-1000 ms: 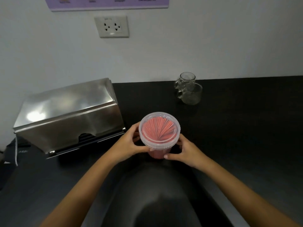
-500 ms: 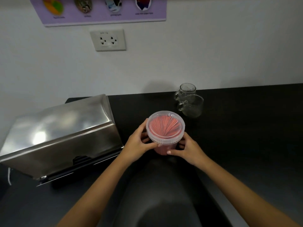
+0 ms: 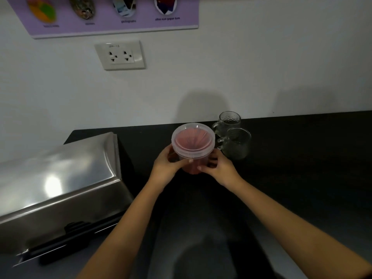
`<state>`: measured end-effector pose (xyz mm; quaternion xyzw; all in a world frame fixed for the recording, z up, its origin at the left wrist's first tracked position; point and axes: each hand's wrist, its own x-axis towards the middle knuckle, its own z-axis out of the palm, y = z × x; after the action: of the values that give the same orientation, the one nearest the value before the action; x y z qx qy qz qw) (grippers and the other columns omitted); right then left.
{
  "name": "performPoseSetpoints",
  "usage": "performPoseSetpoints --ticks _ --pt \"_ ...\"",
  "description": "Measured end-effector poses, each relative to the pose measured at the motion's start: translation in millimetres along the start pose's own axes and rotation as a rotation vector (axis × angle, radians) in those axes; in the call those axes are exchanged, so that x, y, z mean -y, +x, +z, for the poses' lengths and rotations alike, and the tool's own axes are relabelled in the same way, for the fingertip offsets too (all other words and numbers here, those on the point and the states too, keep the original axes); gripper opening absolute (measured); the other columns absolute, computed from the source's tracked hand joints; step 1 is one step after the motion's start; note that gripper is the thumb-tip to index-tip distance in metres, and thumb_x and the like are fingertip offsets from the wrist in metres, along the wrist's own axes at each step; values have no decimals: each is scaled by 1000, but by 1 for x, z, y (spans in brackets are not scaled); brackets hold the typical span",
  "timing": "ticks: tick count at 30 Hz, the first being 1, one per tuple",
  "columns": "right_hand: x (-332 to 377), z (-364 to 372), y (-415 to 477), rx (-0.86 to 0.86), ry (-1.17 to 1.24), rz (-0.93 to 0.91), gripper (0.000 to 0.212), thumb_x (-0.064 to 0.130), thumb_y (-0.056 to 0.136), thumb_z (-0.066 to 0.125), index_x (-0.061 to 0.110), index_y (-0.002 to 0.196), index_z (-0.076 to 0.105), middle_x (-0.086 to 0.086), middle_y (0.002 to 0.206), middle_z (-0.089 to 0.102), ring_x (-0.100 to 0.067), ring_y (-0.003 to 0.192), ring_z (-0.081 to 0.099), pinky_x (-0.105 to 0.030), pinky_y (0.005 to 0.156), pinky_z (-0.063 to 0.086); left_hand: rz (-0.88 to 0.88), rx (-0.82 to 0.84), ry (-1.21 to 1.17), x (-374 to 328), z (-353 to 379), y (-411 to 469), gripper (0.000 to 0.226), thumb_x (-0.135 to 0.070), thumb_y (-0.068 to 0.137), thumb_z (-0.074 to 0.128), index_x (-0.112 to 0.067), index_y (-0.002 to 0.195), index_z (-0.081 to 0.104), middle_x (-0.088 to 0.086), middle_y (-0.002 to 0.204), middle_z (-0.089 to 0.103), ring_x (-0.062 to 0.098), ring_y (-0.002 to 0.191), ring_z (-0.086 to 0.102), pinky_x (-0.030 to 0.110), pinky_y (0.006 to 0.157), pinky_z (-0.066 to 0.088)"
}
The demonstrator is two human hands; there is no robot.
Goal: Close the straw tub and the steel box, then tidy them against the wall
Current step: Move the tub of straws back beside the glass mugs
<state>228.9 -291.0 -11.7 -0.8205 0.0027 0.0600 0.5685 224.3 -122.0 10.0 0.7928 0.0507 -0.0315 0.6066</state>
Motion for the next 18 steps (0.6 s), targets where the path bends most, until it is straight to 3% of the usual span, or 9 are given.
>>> performPoseSetpoints --ticks 2,6,11,18 --pt "2 2 11 5 32 20 68 9 73 71 12 132 37 -11 132 51 -25 121 49 -35 100 41 -4 -26 -16 0 3 9 68 -27 67 79 -24 128 49 -3 124 57 10 110 53 15 75 43" --pt "7 7 30 -2 53 34 67 10 79 65 15 136 32 -10 134 50 -24 123 48 -34 100 38 -18 -101 34 -1 6 31 64 -30 71 75 -21 129 51 5 130 55 16 115 52 27 88 43" --pt "17 11 49 -38 16 -13 67 14 79 66 7 136 30 -14 131 51 -26 119 50 -25 91 38 29 -130 3 -2 2 45 52 -24 78 70 -16 127 55 6 125 62 19 115 57 28 94 44" --pt "26 7 69 -72 18 -46 63 7 77 68 2 130 36 -19 128 52 -30 118 50 -39 101 41 65 -92 -50 -7 9 62 50 -22 81 67 -13 128 54 5 124 63 18 114 57 36 101 45"
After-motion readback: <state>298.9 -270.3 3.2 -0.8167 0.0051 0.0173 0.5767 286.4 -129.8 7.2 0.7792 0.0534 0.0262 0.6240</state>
